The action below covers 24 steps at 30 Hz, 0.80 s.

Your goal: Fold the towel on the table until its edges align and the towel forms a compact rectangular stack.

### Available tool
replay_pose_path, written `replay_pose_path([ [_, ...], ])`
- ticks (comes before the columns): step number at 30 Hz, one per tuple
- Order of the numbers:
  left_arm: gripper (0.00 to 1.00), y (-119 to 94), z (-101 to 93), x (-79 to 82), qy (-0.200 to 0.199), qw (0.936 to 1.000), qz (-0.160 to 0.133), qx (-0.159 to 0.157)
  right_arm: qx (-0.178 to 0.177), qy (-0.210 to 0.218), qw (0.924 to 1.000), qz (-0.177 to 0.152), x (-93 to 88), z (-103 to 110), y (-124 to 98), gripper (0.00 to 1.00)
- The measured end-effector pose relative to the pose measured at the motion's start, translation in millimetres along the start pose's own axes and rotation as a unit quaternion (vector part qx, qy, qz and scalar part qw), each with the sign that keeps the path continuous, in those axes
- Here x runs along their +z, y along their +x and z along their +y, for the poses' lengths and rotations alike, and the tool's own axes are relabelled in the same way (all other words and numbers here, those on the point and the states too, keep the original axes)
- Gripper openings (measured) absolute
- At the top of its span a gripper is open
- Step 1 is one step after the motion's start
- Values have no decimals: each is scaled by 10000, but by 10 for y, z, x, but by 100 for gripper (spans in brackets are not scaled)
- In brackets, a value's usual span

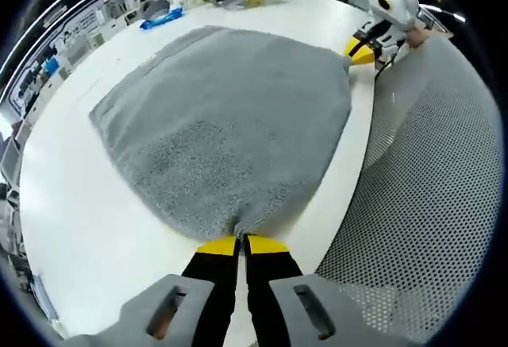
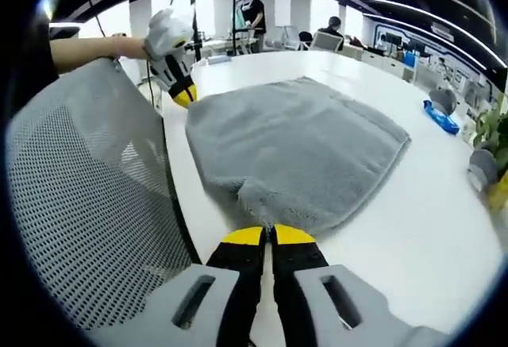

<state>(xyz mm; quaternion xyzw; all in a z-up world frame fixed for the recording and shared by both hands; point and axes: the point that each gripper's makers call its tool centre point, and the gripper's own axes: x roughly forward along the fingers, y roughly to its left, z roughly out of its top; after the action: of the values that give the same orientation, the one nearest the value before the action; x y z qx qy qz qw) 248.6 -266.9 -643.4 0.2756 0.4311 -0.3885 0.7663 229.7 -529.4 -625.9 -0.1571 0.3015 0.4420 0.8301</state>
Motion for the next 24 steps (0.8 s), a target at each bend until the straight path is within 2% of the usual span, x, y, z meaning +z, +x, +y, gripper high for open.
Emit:
replay_pose_path([
  [5, 2, -119, 153, 251, -90, 9973, -646, 336, -98, 148, 9997, -172, 65, -58, -34, 0],
  [10, 2, -313, 314, 471, -332, 9882, -1334, 671, -196, 226, 9989, -355, 142, -114, -81, 0],
  [15, 1, -440, 428, 473, -568, 9828, -1523, 878, -373, 364, 9965, -658, 285, -224, -170, 0],
  [17, 1, -507, 492, 514, -333, 9803, -1566, 1154, -432, 480, 9949, -781, 329, -282, -207, 0],
  [18, 1, -523, 499, 516, -348, 9801, -1547, 1192, -455, 496, 9945, -804, 340, -304, -223, 0],
  [24, 1, -760, 580, 712, -400, 9691, -1881, 1543, -603, 725, 9897, -1080, 451, -442, -331, 0],
])
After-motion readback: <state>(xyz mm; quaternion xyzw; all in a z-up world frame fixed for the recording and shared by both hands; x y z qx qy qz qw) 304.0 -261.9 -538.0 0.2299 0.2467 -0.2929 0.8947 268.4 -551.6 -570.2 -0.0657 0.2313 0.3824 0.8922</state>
